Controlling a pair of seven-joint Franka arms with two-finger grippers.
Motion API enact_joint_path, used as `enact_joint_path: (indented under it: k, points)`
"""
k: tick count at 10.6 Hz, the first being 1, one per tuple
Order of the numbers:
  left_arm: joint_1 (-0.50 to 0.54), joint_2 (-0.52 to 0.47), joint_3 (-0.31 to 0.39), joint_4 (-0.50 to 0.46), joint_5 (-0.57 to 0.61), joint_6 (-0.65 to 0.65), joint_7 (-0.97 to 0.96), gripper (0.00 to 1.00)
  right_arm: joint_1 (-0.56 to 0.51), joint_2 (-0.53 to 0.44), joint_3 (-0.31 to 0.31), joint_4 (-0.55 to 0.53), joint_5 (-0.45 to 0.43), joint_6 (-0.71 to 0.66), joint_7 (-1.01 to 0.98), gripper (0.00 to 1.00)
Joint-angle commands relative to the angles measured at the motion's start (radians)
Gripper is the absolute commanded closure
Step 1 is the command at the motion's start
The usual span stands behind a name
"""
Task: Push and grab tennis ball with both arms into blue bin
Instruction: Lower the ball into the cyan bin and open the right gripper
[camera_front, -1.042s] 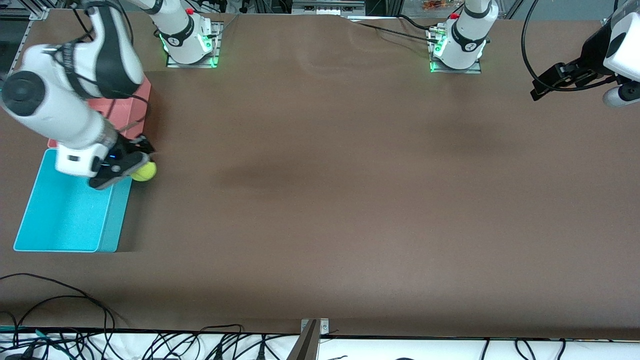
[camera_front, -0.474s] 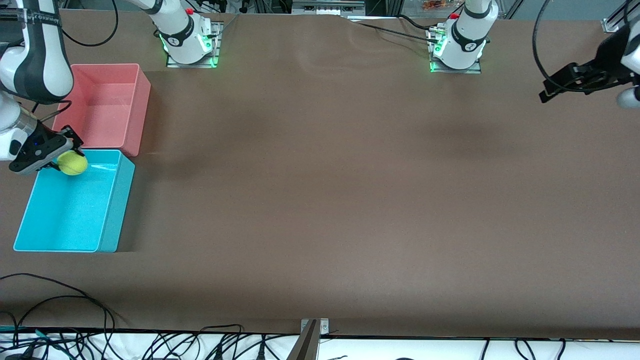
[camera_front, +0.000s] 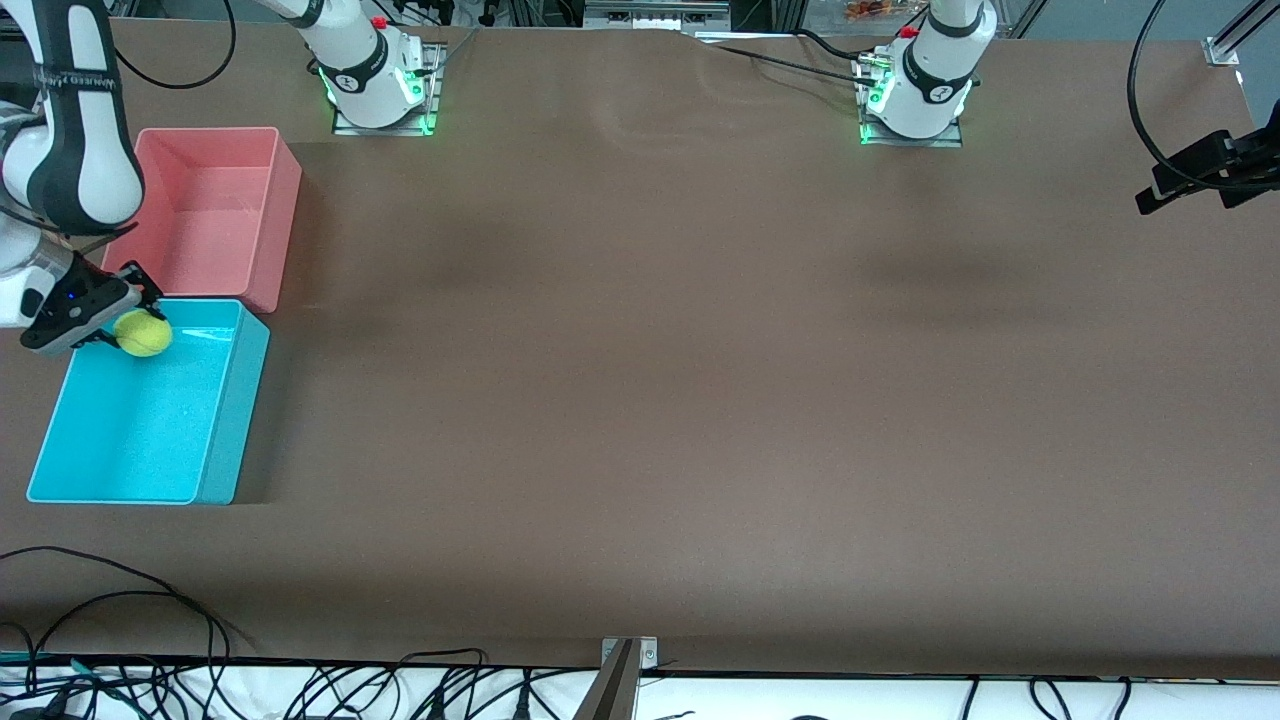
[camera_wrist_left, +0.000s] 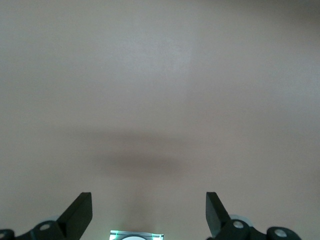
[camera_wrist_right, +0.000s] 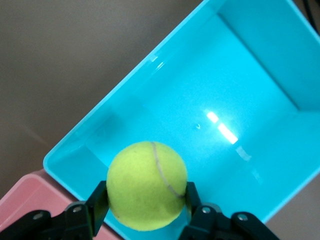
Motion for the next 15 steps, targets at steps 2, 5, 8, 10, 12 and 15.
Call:
enact_joint_path:
  k: [2,5,8,10,12,15]
  points:
    - [-0.026,0.009,0.0,0.014,0.041,0.003,0.008,0.0,-0.015,0.111,0.004,0.009,0.212,0.045,-0.191,0.47]
    - [-0.027,0.007,-0.022,0.008,0.072,0.0,0.007,0.0,-0.036,0.152,0.007,0.009,0.237,0.046,-0.193,0.47]
    - [-0.027,0.006,-0.057,0.008,0.107,0.0,0.004,0.0,-0.043,0.205,0.012,0.009,0.262,0.048,-0.24,0.47]
    - [-0.027,0.006,-0.056,0.008,0.106,-0.002,0.004,0.0,-0.044,0.231,0.012,0.009,0.295,0.049,-0.257,0.47]
    - [-0.027,0.009,-0.057,0.022,0.097,-0.008,0.002,0.0,-0.043,0.277,0.013,0.031,0.375,0.059,-0.33,0.47]
    - [-0.029,0.009,-0.057,0.022,0.094,-0.009,0.004,0.0,-0.043,0.317,0.013,0.072,0.4,0.048,-0.364,0.42]
